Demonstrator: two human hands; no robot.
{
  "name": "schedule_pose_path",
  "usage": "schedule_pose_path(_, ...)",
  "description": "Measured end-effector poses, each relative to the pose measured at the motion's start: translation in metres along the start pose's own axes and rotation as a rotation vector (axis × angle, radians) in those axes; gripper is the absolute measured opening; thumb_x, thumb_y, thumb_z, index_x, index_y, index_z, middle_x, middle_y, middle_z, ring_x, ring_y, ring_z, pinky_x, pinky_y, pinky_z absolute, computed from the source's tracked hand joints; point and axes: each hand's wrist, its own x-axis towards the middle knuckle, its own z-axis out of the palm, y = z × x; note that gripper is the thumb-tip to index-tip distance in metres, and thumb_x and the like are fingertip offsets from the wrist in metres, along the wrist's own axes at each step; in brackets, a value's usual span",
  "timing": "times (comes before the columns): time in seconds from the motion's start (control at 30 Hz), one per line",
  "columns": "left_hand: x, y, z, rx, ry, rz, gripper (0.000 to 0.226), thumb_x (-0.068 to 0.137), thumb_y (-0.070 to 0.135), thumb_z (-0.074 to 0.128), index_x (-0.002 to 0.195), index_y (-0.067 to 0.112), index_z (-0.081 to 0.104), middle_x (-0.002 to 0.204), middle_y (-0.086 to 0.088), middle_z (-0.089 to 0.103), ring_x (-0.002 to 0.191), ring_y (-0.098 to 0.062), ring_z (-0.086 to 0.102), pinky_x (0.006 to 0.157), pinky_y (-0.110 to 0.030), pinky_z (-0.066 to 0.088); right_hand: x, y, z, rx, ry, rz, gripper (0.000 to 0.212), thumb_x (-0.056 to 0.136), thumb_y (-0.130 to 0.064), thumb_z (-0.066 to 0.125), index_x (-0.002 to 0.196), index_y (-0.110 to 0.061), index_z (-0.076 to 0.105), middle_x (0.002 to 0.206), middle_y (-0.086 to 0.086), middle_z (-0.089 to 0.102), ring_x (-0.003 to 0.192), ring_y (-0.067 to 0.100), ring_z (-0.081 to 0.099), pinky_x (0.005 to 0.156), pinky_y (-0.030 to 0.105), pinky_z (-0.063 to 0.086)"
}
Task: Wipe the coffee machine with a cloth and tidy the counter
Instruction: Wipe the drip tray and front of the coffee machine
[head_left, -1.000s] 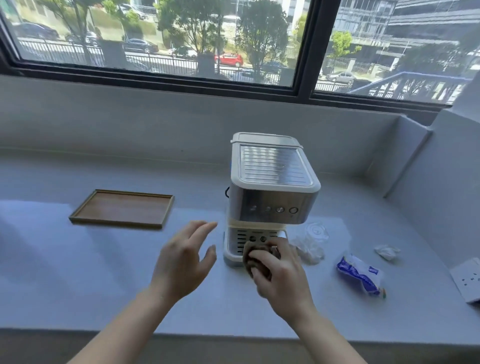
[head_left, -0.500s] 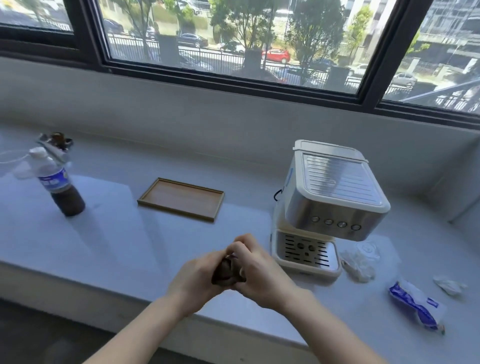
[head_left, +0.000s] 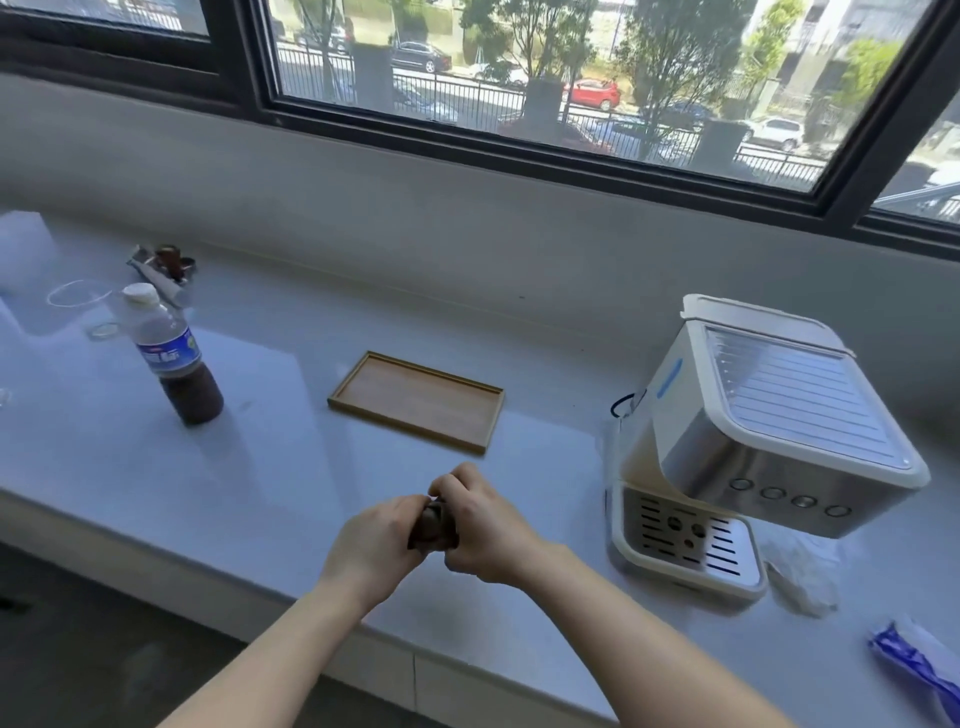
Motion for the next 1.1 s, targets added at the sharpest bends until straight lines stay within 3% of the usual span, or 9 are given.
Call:
schedule_pose_path(0.13,0.017,-0.016,0.001,0.023,-0.041,-0.043,0.016,0.084,0.029,0.061,0.099,0.025,0.058,0.098,0.008,0.063,0.09,-0.018,0.058,0.066,-0.033,0.045,0.023,-0.001,0.011,-0.035,-0.017,0.02,0.044,0.072,-0.004,0.067,0.113,-0.01,0.051,0.115,0.006,0.041,0.086,0.021,0.045,0.068,0.026,0.037)
schedule_pose_path(0.27,0.026,-0.032,0.011,0.106,-0.063,-0.008,0.025,0.08,0.032,0.065,0.102,0.022,0.06,0.101,0.006,0.058,0.096,-0.019,0.055,0.072,-0.036,0.048,0.031,0.002,0.022,-0.099,-0.066,0.084,0.042,0.081,-0.016,0.067,0.118,-0.007,0.052,0.121,0.011,0.043,0.111,0.03,0.046,0.087,0.039,0.047)
schedule_pose_path(0.4,0.026,-0.043,0.022,0.128,-0.075,0.003,0.023,0.079,0.03,0.064,0.101,0.023,0.061,0.102,0.007,0.059,0.098,-0.02,0.055,0.072,-0.034,0.047,0.03,0.003,0.03,-0.196,-0.107,0.157,0.054,0.08,-0.024,0.066,0.129,-0.013,0.047,0.131,0.011,0.043,0.119,0.033,0.041,0.087,0.044,0.047)
schedule_pose_path(0.6,0.027,-0.041,0.02,0.143,-0.112,-0.028,0.021,0.077,0.031,0.062,0.097,0.022,0.06,0.1,0.005,0.061,0.099,-0.022,0.057,0.076,-0.035,0.042,0.034,-0.002,0.034,-0.22,-0.139,0.223,0.043,0.084,-0.015,0.059,0.126,-0.009,0.048,0.13,0.014,0.045,0.118,0.037,0.042,0.091,0.045,0.041)
schedule_pose_path(0.7,0.028,-0.033,0.014,0.193,-0.198,-0.072,0.034,0.077,0.032,0.055,0.11,0.026,0.056,0.111,0.007,0.058,0.108,-0.019,0.055,0.084,-0.033,0.042,0.034,-0.002,0.033,-0.199,-0.157,0.232,0.053,0.083,-0.015,0.061,0.134,-0.011,0.044,0.135,0.013,0.043,0.121,0.037,0.042,0.094,0.045,0.041)
schedule_pose_path(0.9,0.025,-0.023,0.002,0.12,-0.278,-0.079,0.085,0.069,0.045,0.053,0.149,0.027,0.03,0.136,0.004,0.048,0.123,-0.021,0.051,0.099,-0.033,0.041,0.02,0.001,0.022,-0.058,-0.112,0.237,0.083,0.08,-0.022,0.065,0.152,-0.025,0.023,0.155,0.006,0.027,0.138,0.032,0.029,0.108,0.047,0.039)
schedule_pose_path(1.1,0.02,-0.009,-0.014,0.167,-0.197,-0.025,0.085,0.075,0.046,0.055,0.151,0.022,0.028,0.14,0.0,0.045,0.126,-0.023,0.047,0.103,-0.035,0.039,-0.011,0.001,0.005,-0.052,0.029,0.336,0.071,0.086,-0.031,0.062,0.149,-0.021,0.031,0.152,0.003,0.033,0.136,0.03,0.032,0.107,0.041,0.039)
